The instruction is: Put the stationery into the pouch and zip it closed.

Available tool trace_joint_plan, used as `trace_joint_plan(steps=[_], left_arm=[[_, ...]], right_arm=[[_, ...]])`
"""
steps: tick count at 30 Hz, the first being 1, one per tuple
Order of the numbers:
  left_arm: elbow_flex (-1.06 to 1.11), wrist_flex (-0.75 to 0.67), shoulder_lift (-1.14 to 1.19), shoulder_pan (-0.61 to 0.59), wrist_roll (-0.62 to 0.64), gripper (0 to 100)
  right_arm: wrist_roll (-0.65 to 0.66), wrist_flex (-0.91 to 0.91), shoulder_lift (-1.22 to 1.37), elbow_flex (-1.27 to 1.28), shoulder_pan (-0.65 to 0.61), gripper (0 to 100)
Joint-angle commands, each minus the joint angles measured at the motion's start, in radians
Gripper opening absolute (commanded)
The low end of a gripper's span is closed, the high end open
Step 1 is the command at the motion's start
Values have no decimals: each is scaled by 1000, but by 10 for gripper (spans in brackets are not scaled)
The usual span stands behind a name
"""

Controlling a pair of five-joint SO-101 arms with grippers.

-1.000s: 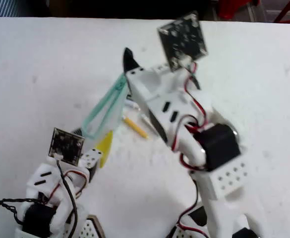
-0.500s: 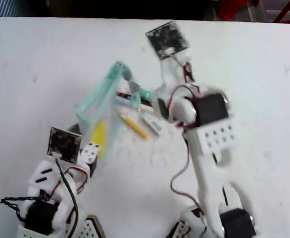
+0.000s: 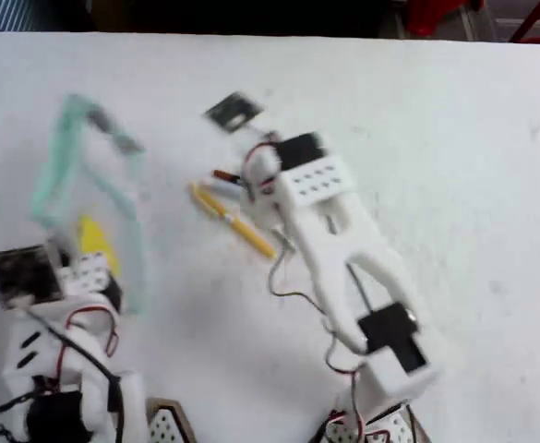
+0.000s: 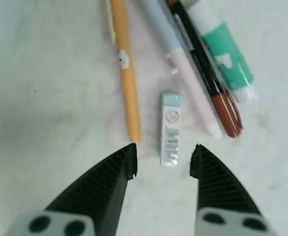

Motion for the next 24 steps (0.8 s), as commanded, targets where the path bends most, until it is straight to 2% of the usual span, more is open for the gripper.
trace_joint_plan(steps=[1, 8, 24], left_arm=[[-83, -5, -12, -174, 68, 23], [-78, -5, -12, -173, 71, 23], [-77, 0, -12, -173, 72, 23]], right_arm=[[18, -128, 91, -46, -47, 167], [21, -265, 225, -71, -110, 166], [26, -239, 513, -354, -127, 166]])
